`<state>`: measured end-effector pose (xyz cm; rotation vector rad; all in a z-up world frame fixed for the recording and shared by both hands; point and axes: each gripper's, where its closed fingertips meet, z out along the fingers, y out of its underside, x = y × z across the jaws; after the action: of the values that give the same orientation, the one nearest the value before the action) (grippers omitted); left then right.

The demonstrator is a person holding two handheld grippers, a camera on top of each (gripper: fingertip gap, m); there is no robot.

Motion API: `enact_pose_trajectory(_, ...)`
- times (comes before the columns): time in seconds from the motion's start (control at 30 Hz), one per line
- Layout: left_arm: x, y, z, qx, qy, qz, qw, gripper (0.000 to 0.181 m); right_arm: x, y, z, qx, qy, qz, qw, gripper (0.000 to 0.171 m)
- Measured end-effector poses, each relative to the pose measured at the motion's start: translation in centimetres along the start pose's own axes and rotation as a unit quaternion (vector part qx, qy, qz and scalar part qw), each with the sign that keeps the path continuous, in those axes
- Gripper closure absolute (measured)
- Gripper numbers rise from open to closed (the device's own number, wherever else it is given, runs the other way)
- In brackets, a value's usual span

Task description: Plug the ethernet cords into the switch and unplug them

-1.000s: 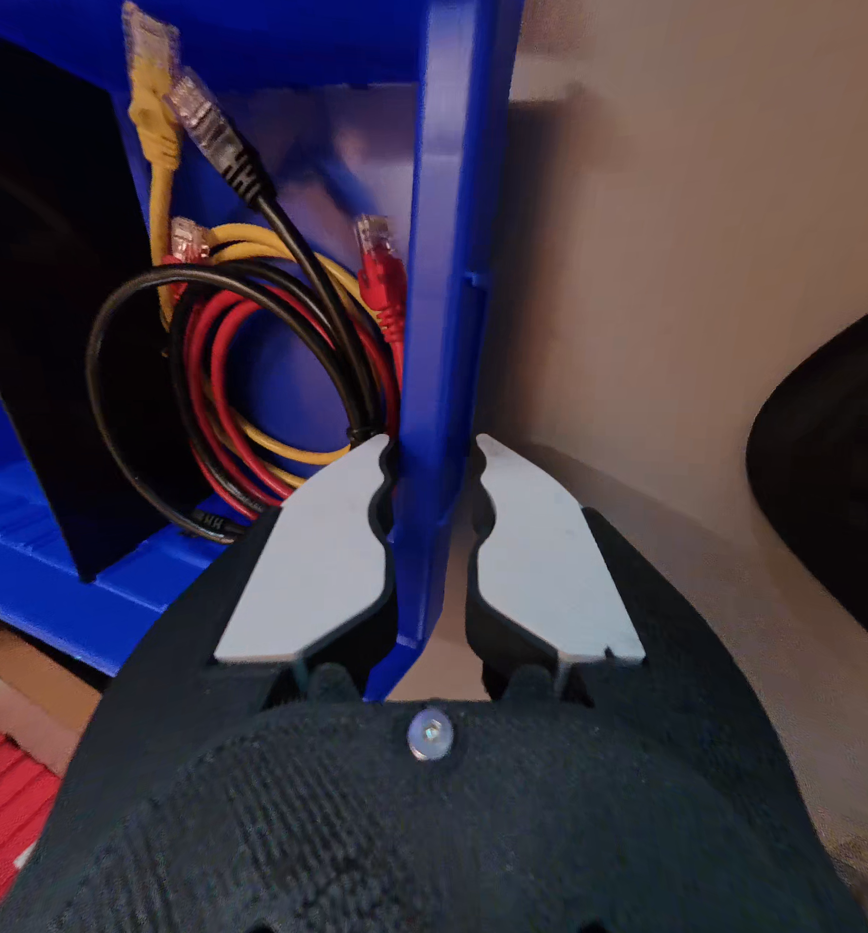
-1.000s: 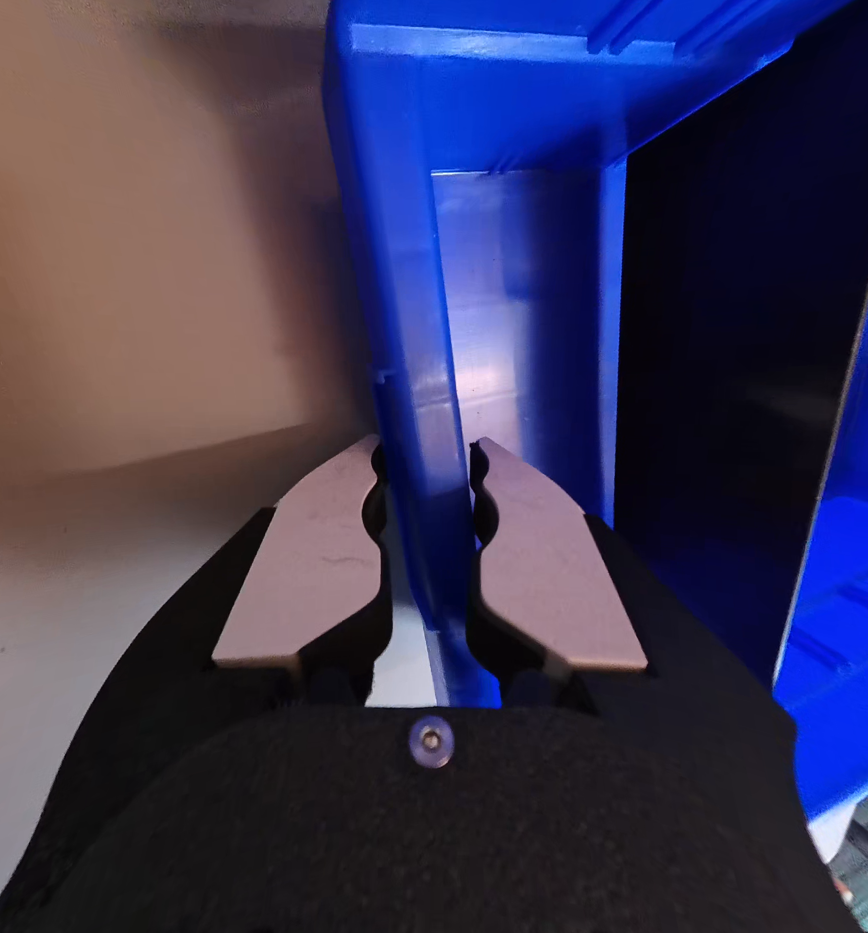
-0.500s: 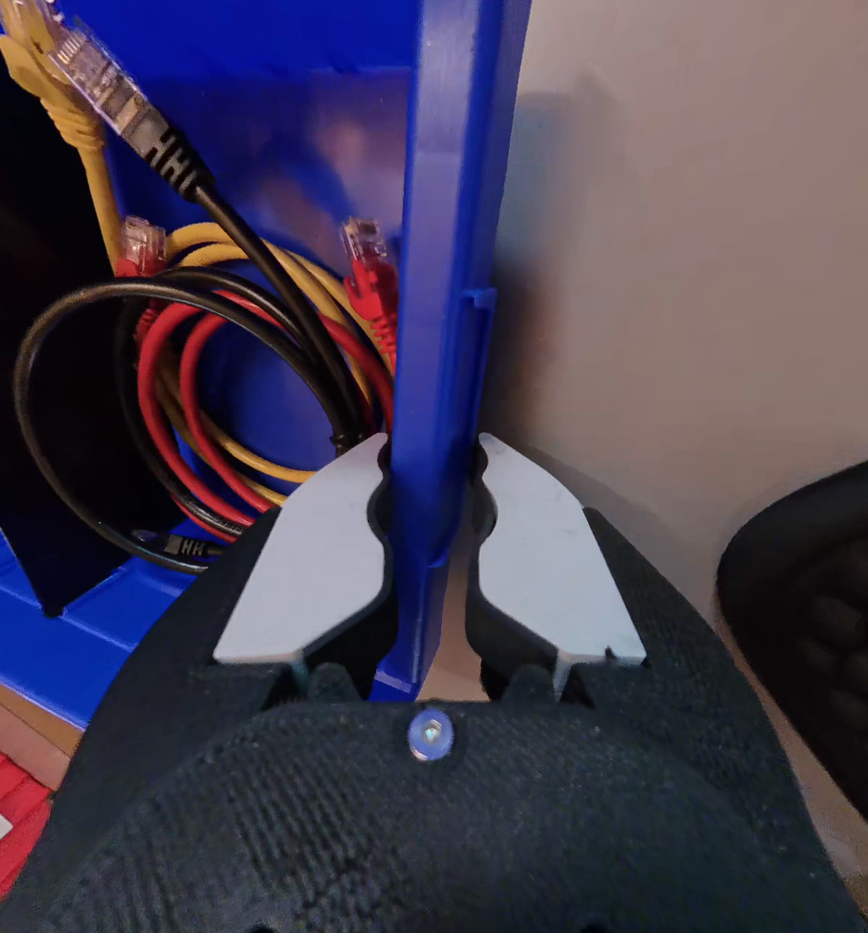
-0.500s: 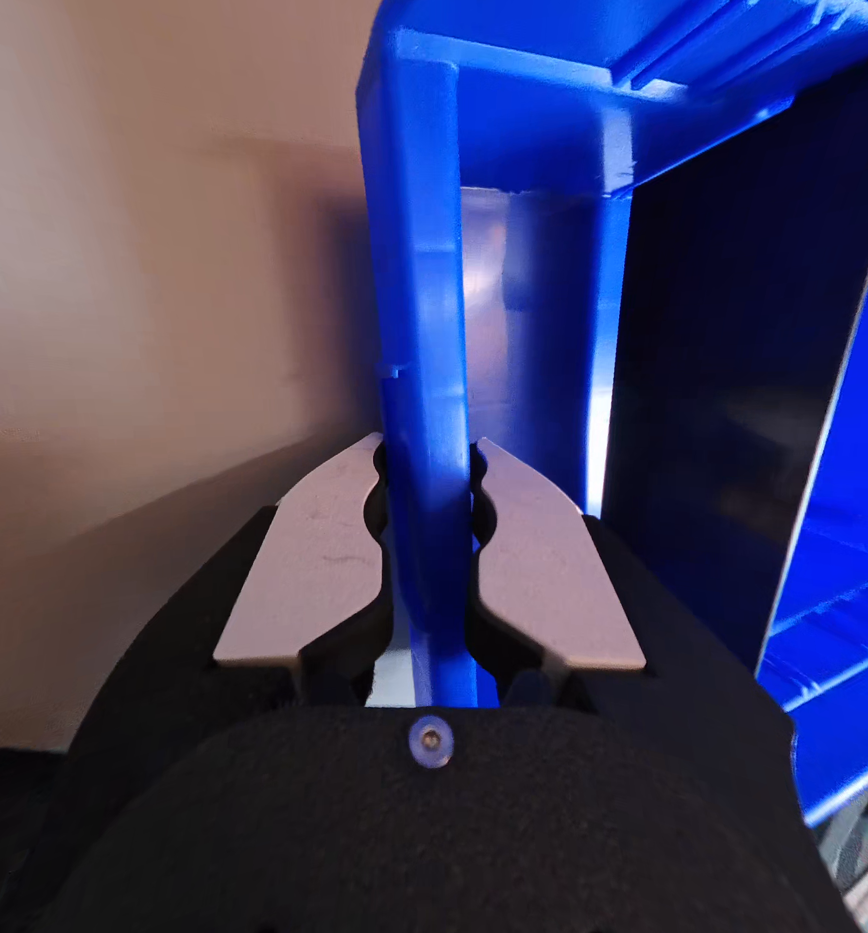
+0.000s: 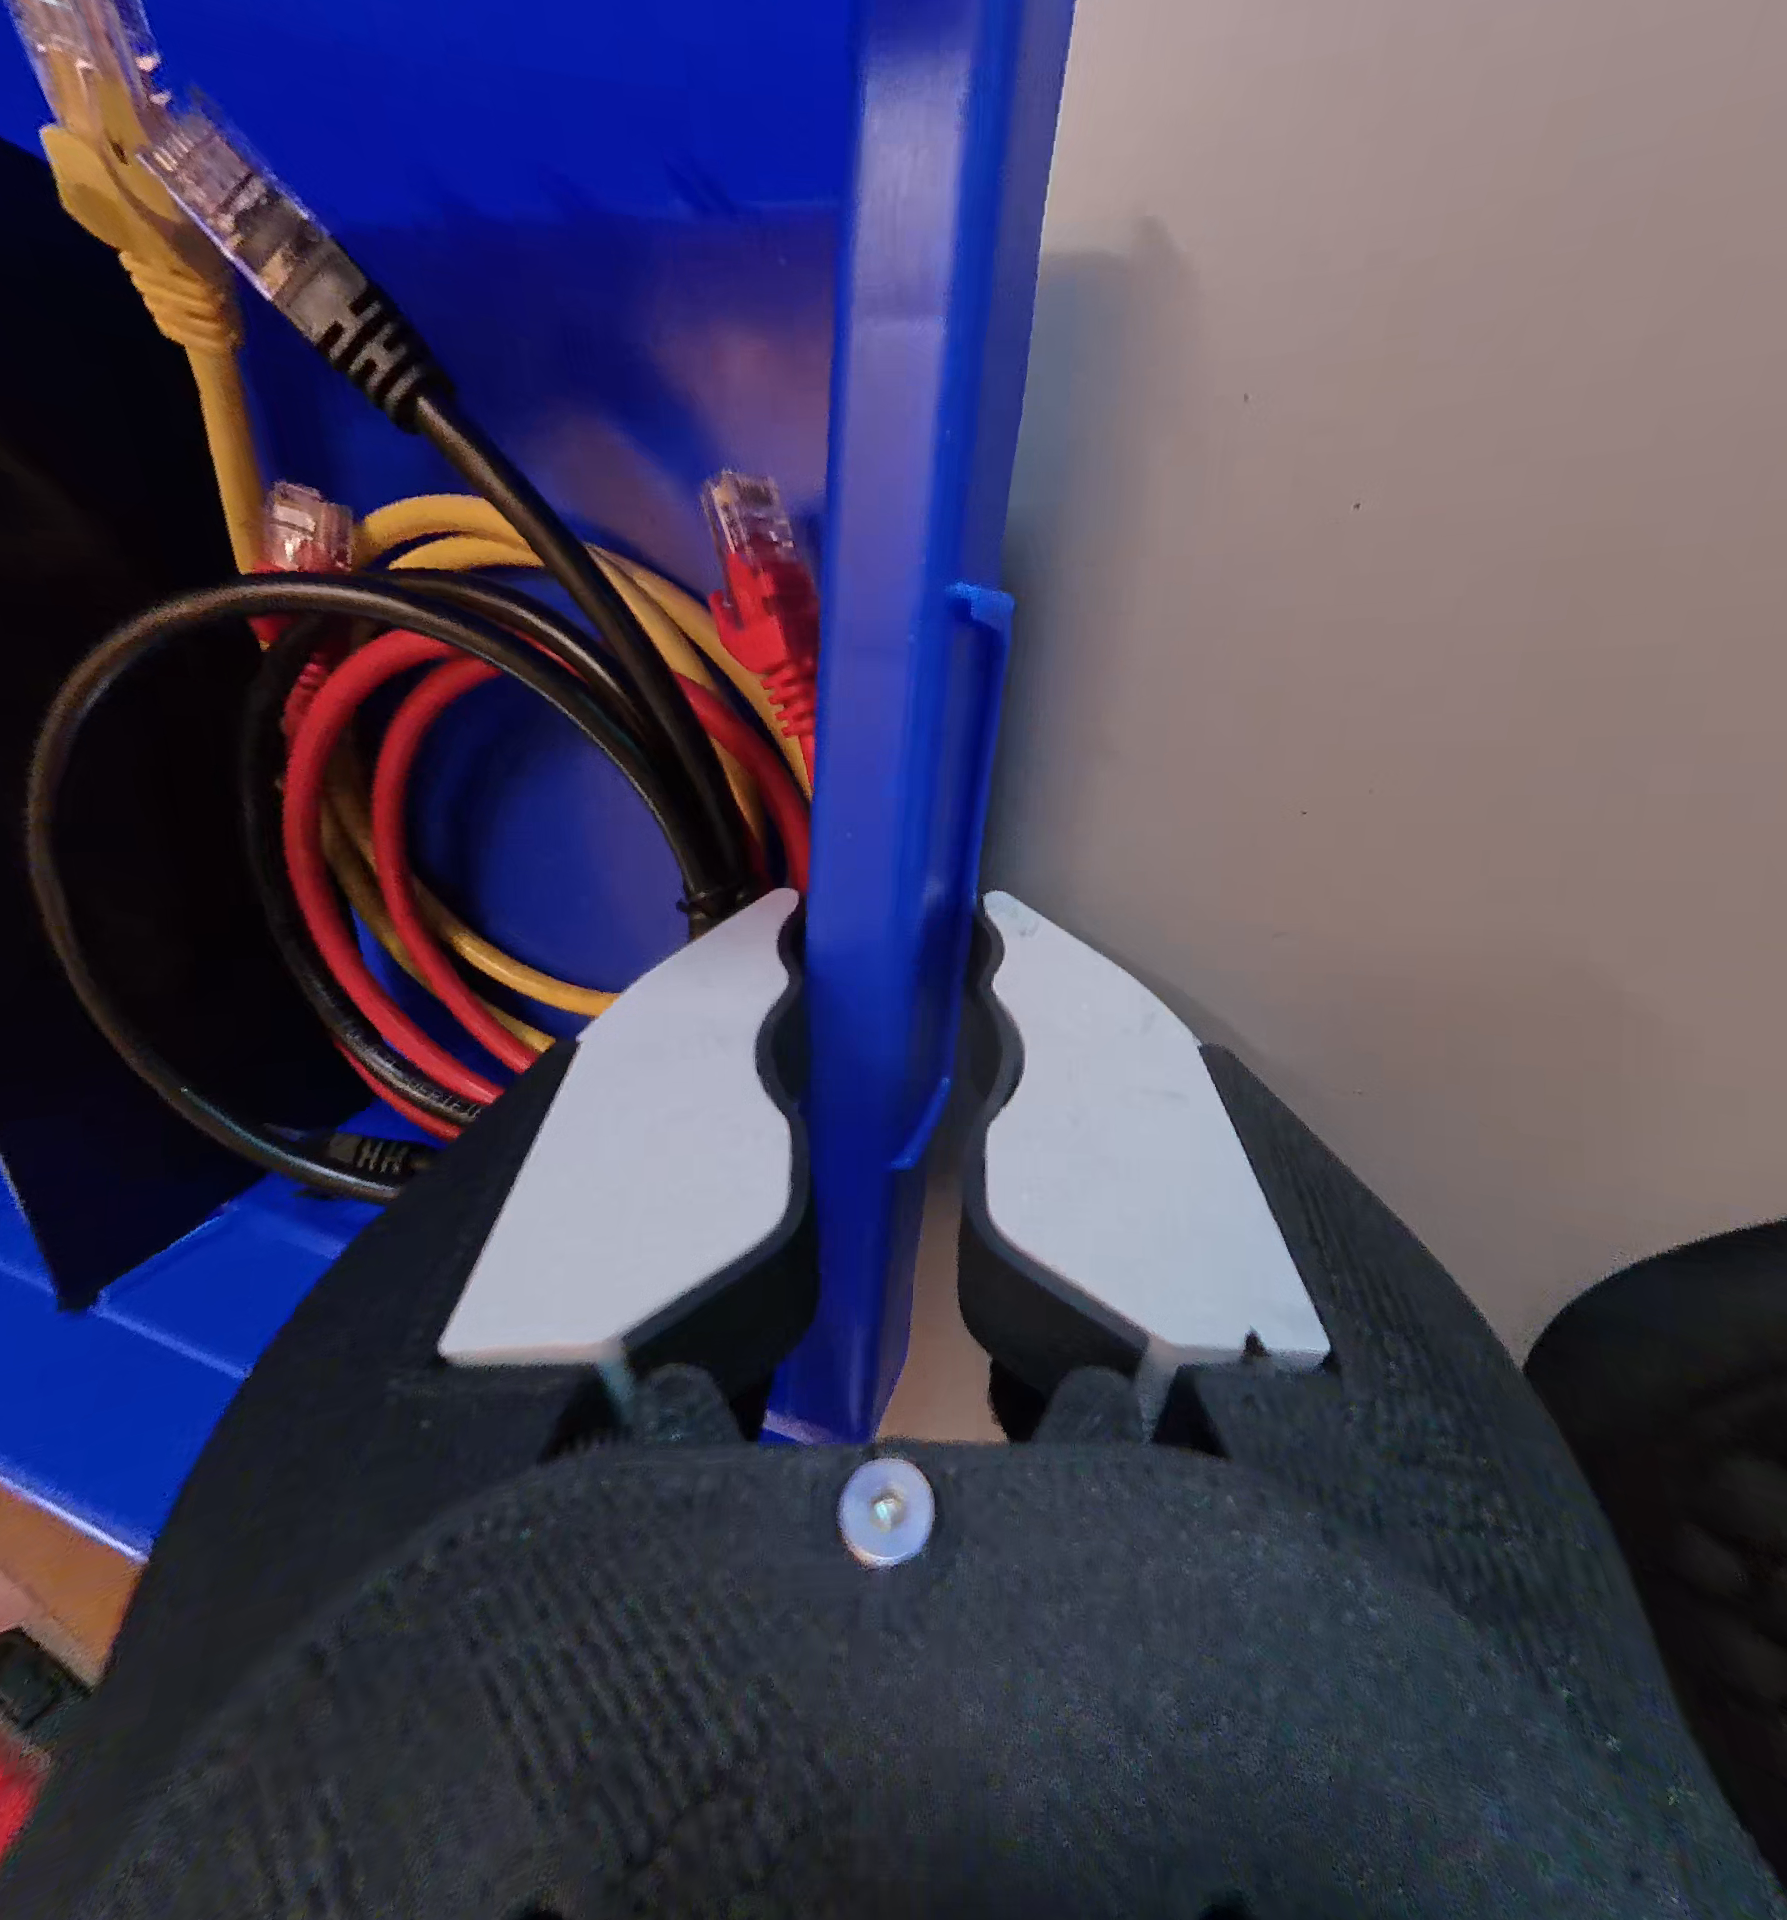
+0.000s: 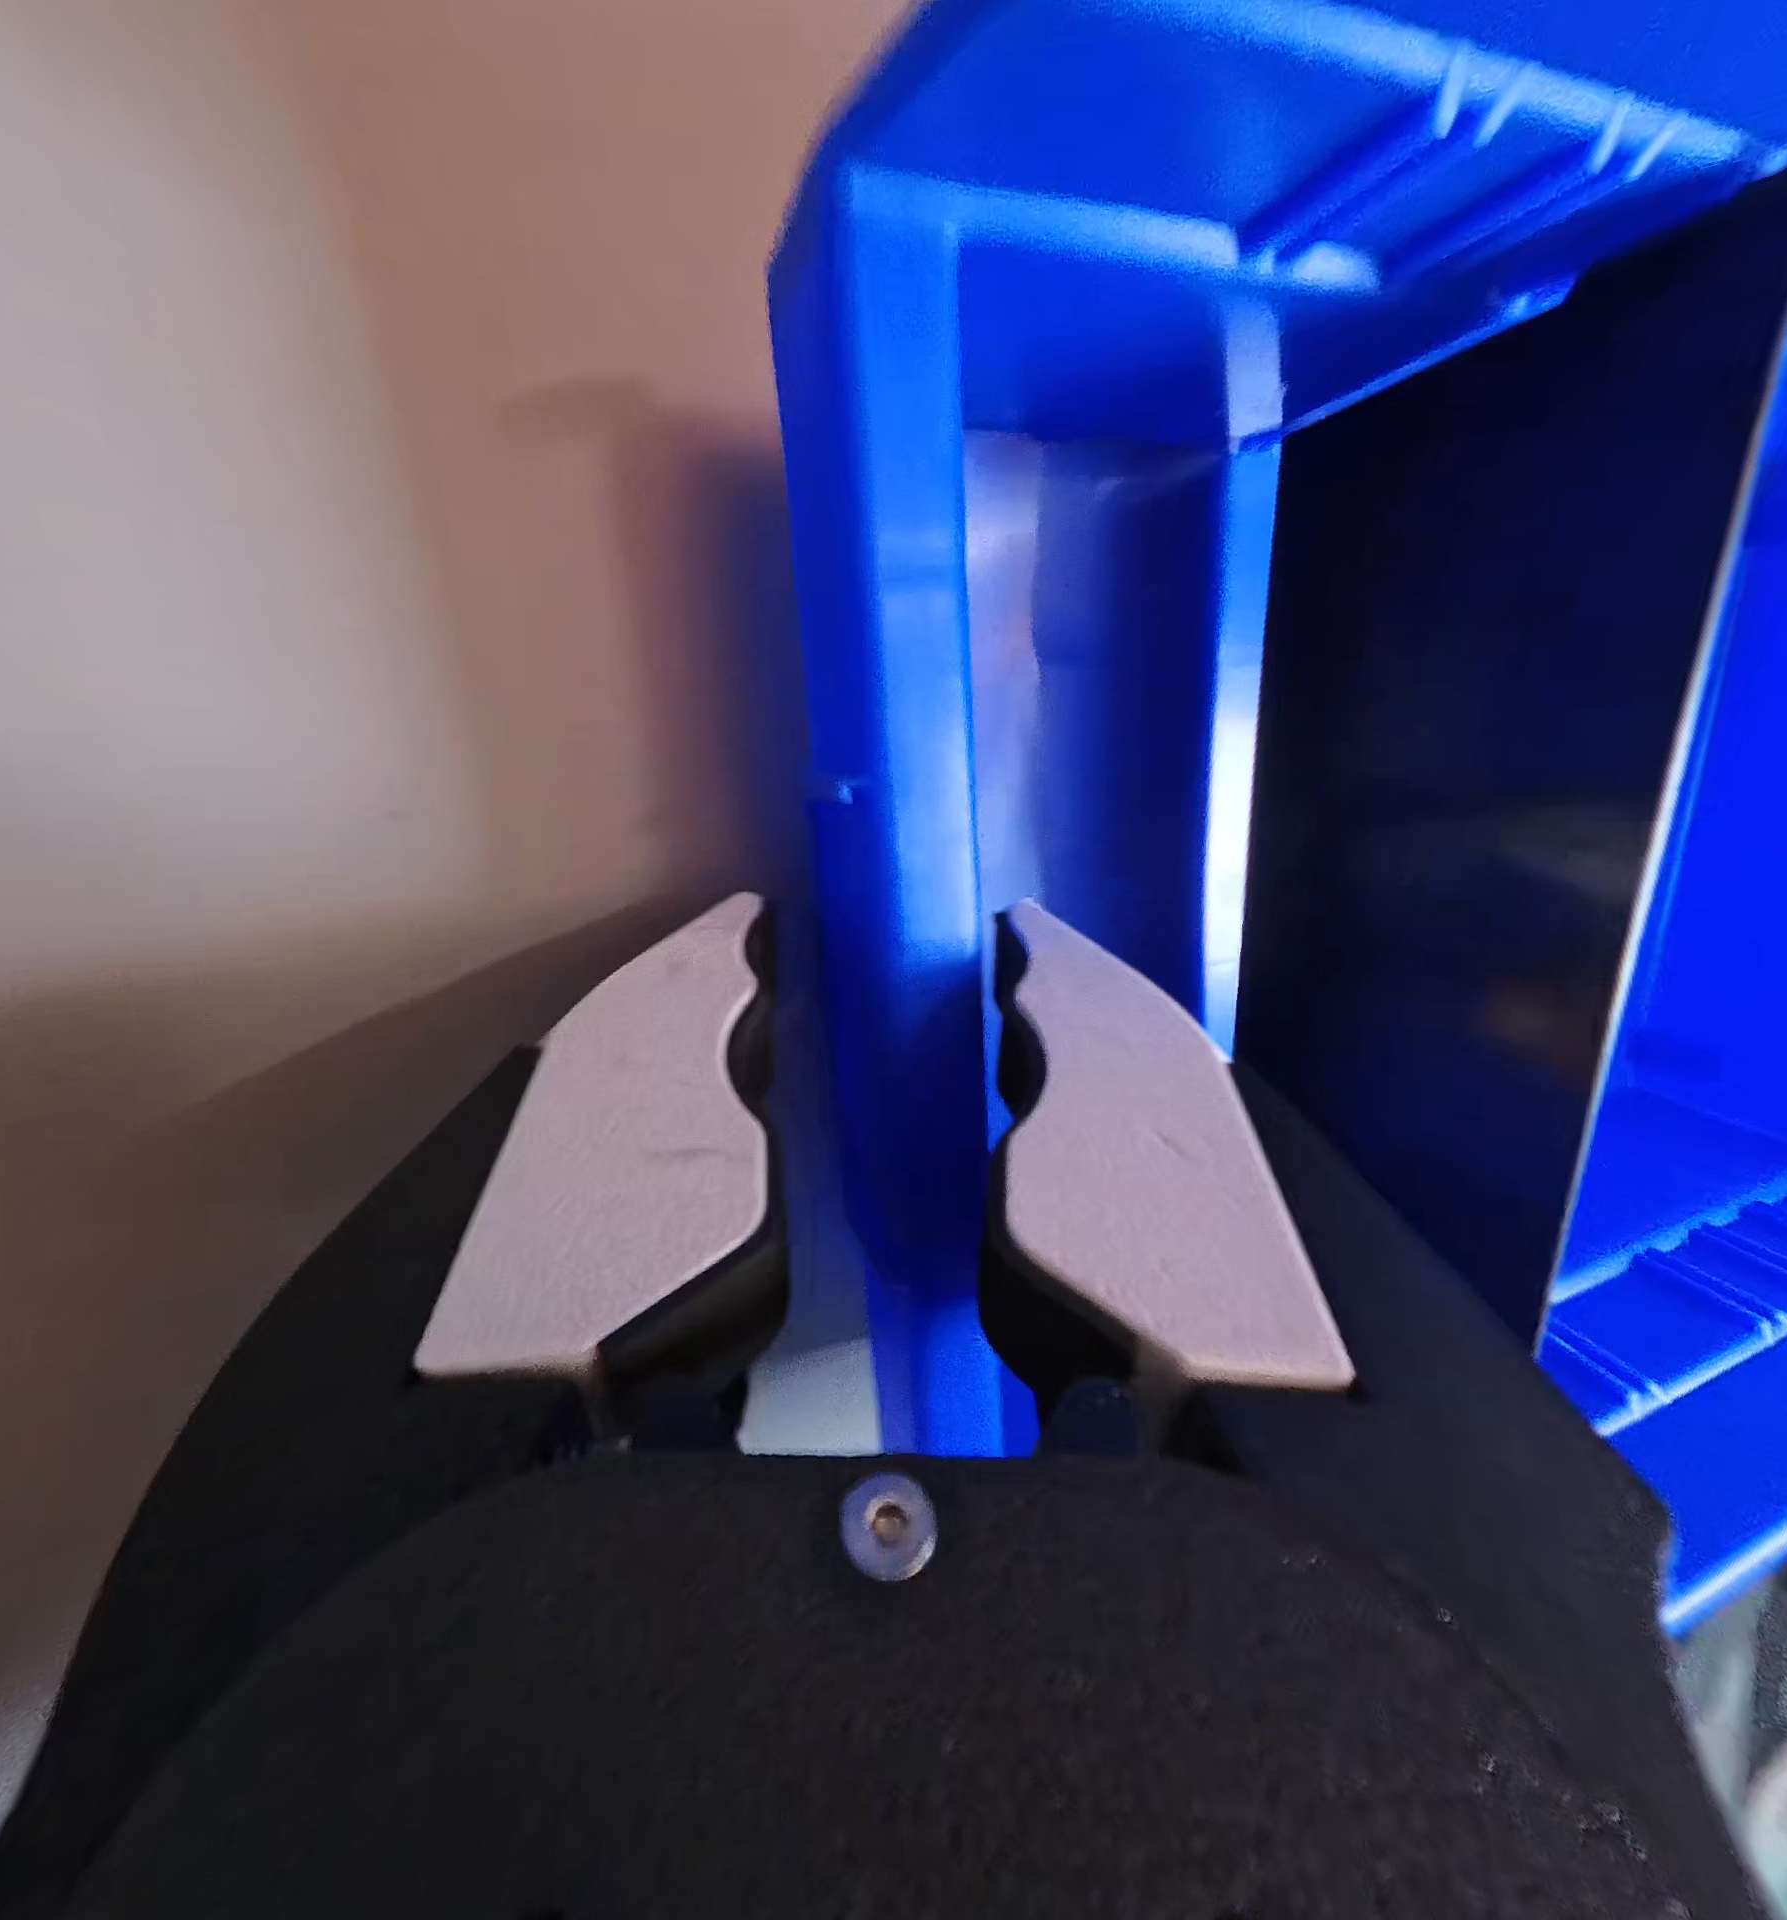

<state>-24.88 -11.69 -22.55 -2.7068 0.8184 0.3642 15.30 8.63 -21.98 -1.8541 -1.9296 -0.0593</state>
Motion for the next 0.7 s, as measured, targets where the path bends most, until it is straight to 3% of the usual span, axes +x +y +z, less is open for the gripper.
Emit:
enact_pose_trajectory(0.07,0.3,-0.3,-0.5,0.028,0.019,-0.013,0.999,0.151,-0.8,-2.0,-1.8,0.054,-0.016,0.04,0.998,0.116)
enact_pose_trajectory(0.13,0.9,-0.8,-2.6,0.071,0.046,-0.023,0.996,0.134,-1.6,-4.9,-4.4,0.147,-0.026,0.083,0.985,0.112)
enact_pose_trajectory(0.2,0.1,-1.4,-5.8,0.128,0.052,-0.029,0.99,0.133,-2.3,-7.4,-6.9,0.246,-0.036,0.125,0.96,0.112)
enact_pose_trajectory(0.3,-5.2,-2.6,-10.3,0.211,0.025,-0.089,0.973,0.138,-2.2,-10.1,-9.0,0.364,-0.027,0.172,0.915,0.116)
enact_pose_trajectory(0.37,-10.7,-2.9,-11.1,0.222,-0.009,-0.138,0.965,0.14,-1.9,-11.2,-9.0,0.407,-0.022,0.199,0.891,0.118)
enact_pose_trajectory(0.53,-18.5,-3.3,-5.5,0.121,0.07,-0.259,0.956,0.124,-1.1,-12.9,-7.1,0.451,0.015,0.244,0.859,0.117)
enact_pose_trajectory(0.63,-20.1,-3.0,-0.5,0.041,0.12,-0.333,0.934,0.112,-1.0,-12.5,-6.2,0.452,0.039,0.253,0.854,0.116)
enact_pose_trajectory(0.7,-20.9,-2.4,2.2,-0.006,0.116,-0.355,0.927,0.109,-1.1,-12.2,-5.8,0.449,0.05,0.249,0.857,0.116)
